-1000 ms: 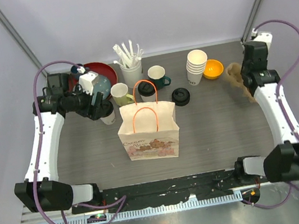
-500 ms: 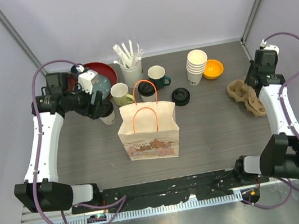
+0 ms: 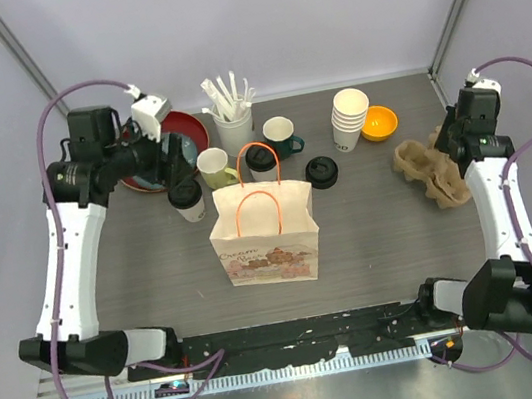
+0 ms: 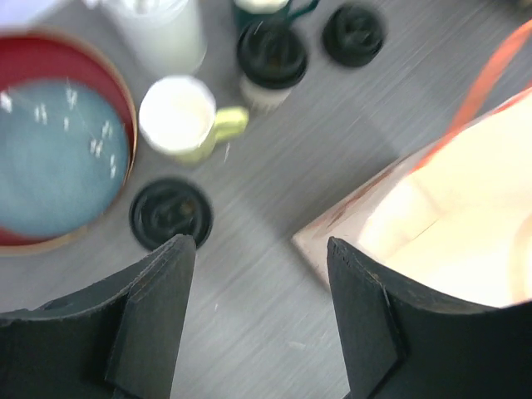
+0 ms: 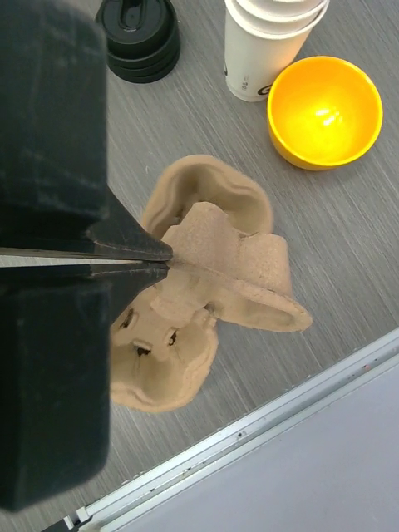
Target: Pack the takeout coffee
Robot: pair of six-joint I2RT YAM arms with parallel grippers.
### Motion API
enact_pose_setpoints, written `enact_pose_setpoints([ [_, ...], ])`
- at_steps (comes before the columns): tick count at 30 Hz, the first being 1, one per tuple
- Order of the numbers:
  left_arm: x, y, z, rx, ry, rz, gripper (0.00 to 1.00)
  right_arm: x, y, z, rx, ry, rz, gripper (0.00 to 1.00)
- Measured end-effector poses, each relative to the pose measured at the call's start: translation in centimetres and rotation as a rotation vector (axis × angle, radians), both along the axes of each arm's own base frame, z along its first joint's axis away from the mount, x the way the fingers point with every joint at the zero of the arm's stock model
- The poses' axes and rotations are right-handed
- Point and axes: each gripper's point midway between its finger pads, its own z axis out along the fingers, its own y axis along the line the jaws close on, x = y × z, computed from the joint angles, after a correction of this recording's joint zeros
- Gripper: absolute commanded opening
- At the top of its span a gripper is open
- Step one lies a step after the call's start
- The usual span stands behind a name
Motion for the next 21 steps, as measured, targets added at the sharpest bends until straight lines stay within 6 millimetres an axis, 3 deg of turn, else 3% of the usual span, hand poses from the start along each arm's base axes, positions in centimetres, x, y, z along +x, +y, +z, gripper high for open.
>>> enact_pose_setpoints([
  [2,-0.4,-2.4,3.6,-0.038,-0.087,-0.047,0.67,-0.3,0.3,0.2,0.008,0.007,0.01,0.01],
  [5,-2.3,-7.6,8.4,-0.139,-0.179,-0.157,0.66,-0.6,1.0,0.9,0.025,-0.009,0.041,0.01],
  [9,-6.2,-15.8,10.8,-0.251,-0.178,-0.359,0.69,-1.4,1.6,2.3,0.024,-0.026,0.06,0.01],
  [12,-8.6,-22.6,10.3,-0.257,-0.142,-0.533,0.76,-1.9,1.7,2.6,0.023,-0.03,0.066,0.01],
  [14,-10.2,-28.0,8.6,-0.228,-0.141,-0.678,0.79,-2.0,1.9,2.6,0.027,-0.029,0.071,0.01],
  [15,-11.1,-29.7,7.5,-0.214,-0.137,-0.734,0.79,-2.0,1.9,2.6,0.028,-0.029,0.071,0.01],
  [16,-11.9,-31.8,5.9,-0.187,-0.137,-0.799,0.8,-2.1,2.0,2.6,0.03,-0.028,0.074,0.01],
  [21,-14.4,-38.2,-1.8,-0.073,-0.158,-1.019,0.8,-2.1,2.5,2.5,0.048,-0.027,0.099,0.01],
])
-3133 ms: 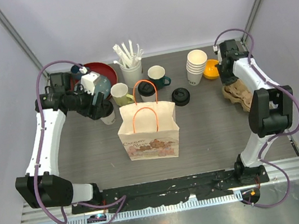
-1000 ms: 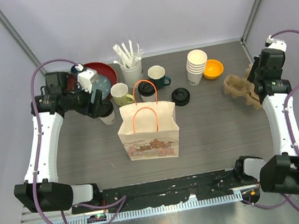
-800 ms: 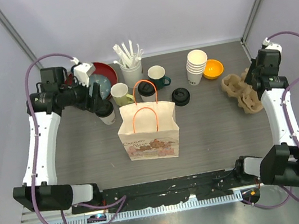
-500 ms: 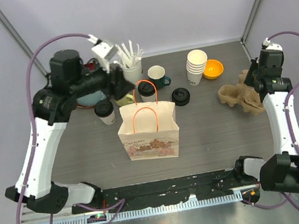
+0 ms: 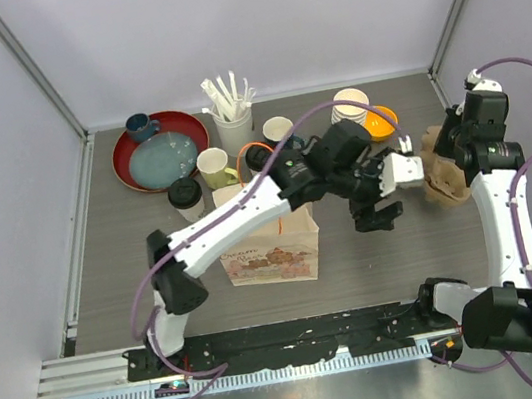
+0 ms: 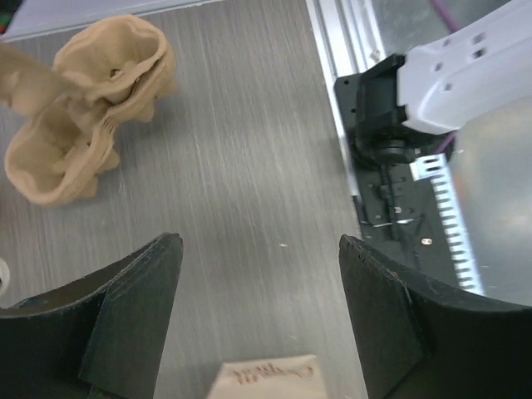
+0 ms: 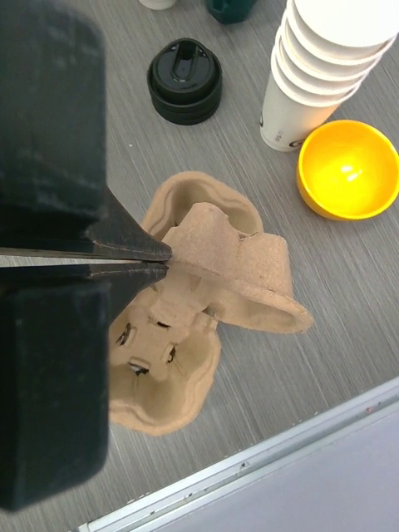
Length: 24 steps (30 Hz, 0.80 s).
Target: Pack the takeout coffee
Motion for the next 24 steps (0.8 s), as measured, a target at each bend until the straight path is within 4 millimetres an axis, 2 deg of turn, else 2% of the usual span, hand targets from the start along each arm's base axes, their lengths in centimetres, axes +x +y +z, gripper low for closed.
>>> enact_pose_setpoints([
  [4,1.1,-3.5,-3.8,0.01,-0.114,-0.073,0.82,-0.2,0.9,0.0,0.026,-0.004,0.038,0.01],
  [7,2.6,-5.0,-5.7,0.011,-0.232,-0.102,0.84,-0.6,1.6,0.1,0.046,-0.001,0.064,0.01],
  [16,7.0,-7.9,-9.4,0.02,-0.502,-0.119,0.85,-1.9,3.6,-0.5,0.12,0.051,0.138,0.01],
  [20,8.4,-8.7,-12.6,0.065,-0.556,-0.119,0.84,-2.4,4.0,0.1,0.129,0.046,0.152,0.01],
  [24,9.7,-8.7,-16.0,0.125,-0.586,-0.131,0.83,-2.8,4.5,0.8,0.134,0.025,0.168,0.01],
])
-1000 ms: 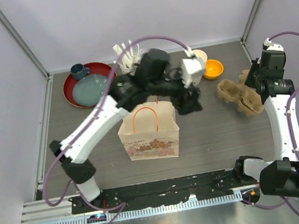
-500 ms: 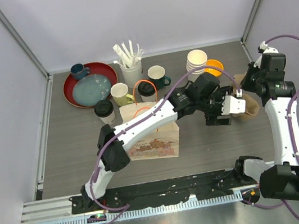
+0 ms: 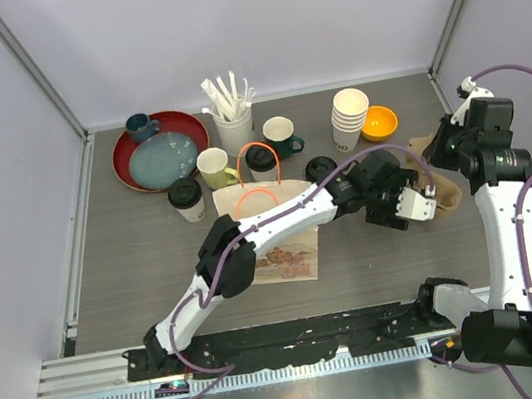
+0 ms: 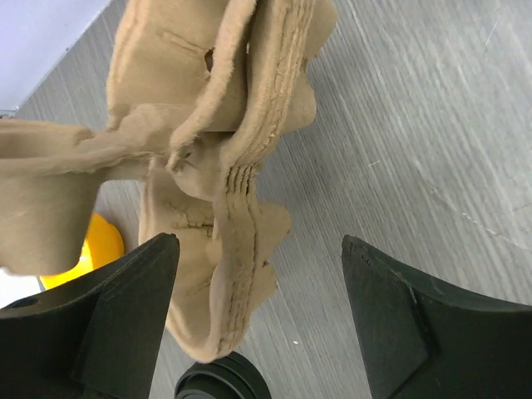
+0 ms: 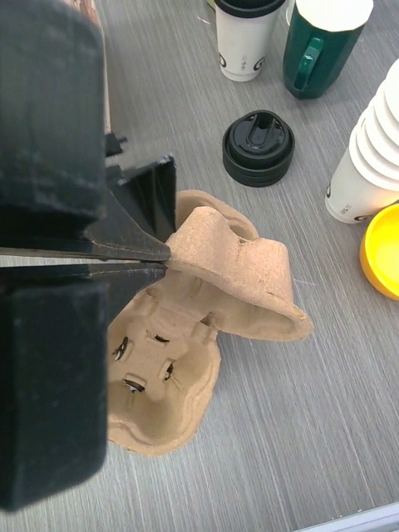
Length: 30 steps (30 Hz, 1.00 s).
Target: Pack the takeout coffee
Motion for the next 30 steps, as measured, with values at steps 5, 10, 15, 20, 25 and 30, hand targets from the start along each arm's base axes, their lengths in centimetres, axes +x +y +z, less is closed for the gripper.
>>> enact_pose_setpoints([
  [5,0.8,-0.1,-2.1,0.034,-0.037,-0.001,0.69,-0.2,0.5,0.4,0.014,-0.015,0.021,0.01],
  [10,1.8,-0.1,-3.5,0.06,-0.078,0.001,0.49,-0.3,0.9,0.6,0.025,-0.023,0.033,0.01],
  [15,2.5,0.2,-3.6,0.071,-0.119,-0.013,0.33,-0.4,0.8,1.0,0.021,-0.039,0.026,0.01],
  [20,2.8,0.6,-4.9,0.104,-0.143,-0.031,0.16,-0.1,0.2,1.8,-0.004,-0.067,-0.003,0.01],
  [25,2.9,1.1,-6.2,0.14,-0.161,-0.048,0.17,0.4,-0.9,3.9,-0.045,-0.122,-0.047,0.01],
  [30,3.2,1.0,-6.6,0.147,-0.184,-0.053,0.18,0.6,-2.3,6.3,-0.102,-0.177,-0.108,0.01],
])
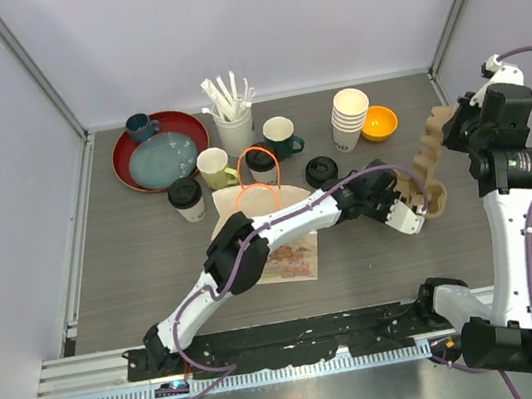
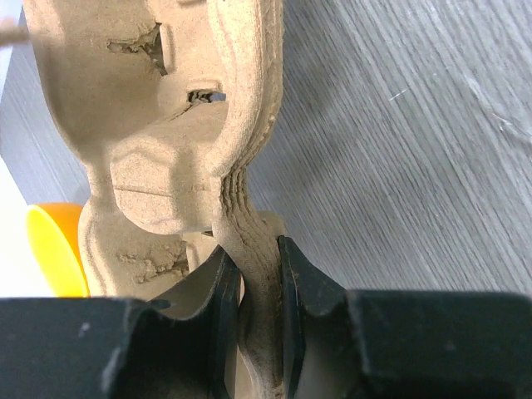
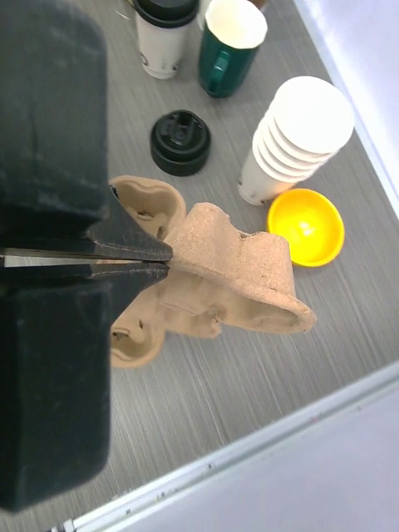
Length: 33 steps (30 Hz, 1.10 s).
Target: Pack the takeout coffee
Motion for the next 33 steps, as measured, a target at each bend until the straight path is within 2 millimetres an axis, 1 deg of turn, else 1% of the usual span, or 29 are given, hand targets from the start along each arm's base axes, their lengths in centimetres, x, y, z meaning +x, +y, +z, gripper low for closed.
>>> enact_pose_setpoints([
  [2,0.2,-0.3,-0.2,-0.008,-0.01,0.002,0.19,-0.1,-0.7,0.6,-0.025,-0.01,-0.035,0.01],
  [5,0.3,-0.9,-0.6,-0.026,-0.018,0.009,0.25,-0.4,-2.1,1.6,-0.07,-0.024,-0.099,0.01],
  [6,0.4,-1.2,-0.8,-0.036,-0.017,0.016,0.33,-0.5,-2.4,2.0,-0.084,-0.028,-0.117,0.01],
  [8,0.8,-1.7,-0.8,-0.056,-0.026,0.029,0.43,-0.7,-3.0,2.5,-0.109,-0.033,-0.143,0.01],
  [9,1.1,-2.0,-0.8,-0.068,-0.036,0.037,0.53,-0.7,-3.2,2.6,-0.116,-0.035,-0.152,0.01],
  [12,1.9,-3.3,-0.2,-0.129,-0.068,0.069,0.66,-0.9,-3.6,2.8,-0.132,-0.036,-0.168,0.01],
  [16,2.3,-3.9,0.3,-0.168,-0.075,0.107,0.72,-1.0,-3.9,2.9,-0.147,-0.032,-0.182,0.01],
  [18,2.3,-4.1,0.8,-0.181,-0.063,0.121,0.76,-1.1,-4.1,2.9,-0.153,-0.029,-0.187,0.01],
  [21,1.9,-4.4,2.0,-0.199,-0.027,0.129,0.78,-1.2,-4.3,2.9,-0.162,-0.027,-0.195,0.01],
  [24,0.9,-4.3,3.0,-0.198,0.03,0.123,0.78,-1.4,-4.5,3.6,-0.172,-0.033,-0.208,0.01],
  [28,-1.5,-3.6,5.2,-0.177,0.122,0.097,0.79,-2.0,-4.8,5.4,-0.188,-0.061,-0.23,0.01],
  [29,-2.3,-3.3,6.0,-0.172,0.15,0.087,0.78,-2.3,-4.8,6.4,-0.194,-0.077,-0.238,0.01],
  [30,-3.1,-2.9,6.9,-0.168,0.175,0.079,0.79,-2.4,-4.8,6.7,-0.196,-0.083,-0.239,0.01],
  [31,-4.0,-2.5,8.0,-0.164,0.198,0.07,0.79,-2.5,-4.8,7.4,-0.2,-0.1,-0.244,0.01],
  [33,-5.6,-1.9,10.1,-0.169,0.246,0.056,0.79,-2.7,-4.8,8.4,-0.204,-0.122,-0.248,0.01],
])
